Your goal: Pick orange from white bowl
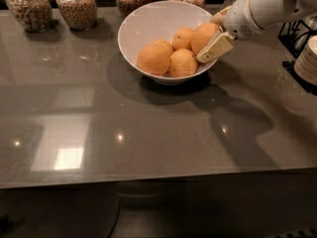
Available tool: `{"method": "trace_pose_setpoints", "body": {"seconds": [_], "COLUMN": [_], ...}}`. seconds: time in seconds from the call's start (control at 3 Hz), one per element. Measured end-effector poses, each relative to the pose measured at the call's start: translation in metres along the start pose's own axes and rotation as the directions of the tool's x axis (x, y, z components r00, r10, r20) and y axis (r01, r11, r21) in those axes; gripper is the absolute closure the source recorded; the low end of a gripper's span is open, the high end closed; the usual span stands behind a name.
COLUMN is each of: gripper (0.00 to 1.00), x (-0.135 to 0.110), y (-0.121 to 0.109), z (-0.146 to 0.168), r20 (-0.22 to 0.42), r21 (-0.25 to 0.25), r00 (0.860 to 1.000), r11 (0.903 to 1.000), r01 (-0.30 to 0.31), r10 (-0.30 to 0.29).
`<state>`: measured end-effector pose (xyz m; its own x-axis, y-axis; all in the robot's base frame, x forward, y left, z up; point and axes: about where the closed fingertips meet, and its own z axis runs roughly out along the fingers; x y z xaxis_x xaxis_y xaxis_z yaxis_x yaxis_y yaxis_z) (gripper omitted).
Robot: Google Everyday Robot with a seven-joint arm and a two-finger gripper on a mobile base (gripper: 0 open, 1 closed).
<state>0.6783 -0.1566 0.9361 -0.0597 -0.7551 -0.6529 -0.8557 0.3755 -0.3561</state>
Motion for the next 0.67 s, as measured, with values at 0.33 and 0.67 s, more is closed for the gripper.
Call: {"method": "trace_pose_setpoints", "body": {"seconds": [0.33, 0.67], "gripper": [0.26, 0.42], "x": [0.0073, 0.0134], "y": [-0.0013, -0.0032], "z": [0.0099, 0.0171], "r20": [-0.007, -0.012], "r21": [-0.01, -0.013], "r00": [1.0, 1.0], "r11": [1.0, 0.9999], "r01": [0.002, 0.006], "r10": [-0.002, -0.006]}}
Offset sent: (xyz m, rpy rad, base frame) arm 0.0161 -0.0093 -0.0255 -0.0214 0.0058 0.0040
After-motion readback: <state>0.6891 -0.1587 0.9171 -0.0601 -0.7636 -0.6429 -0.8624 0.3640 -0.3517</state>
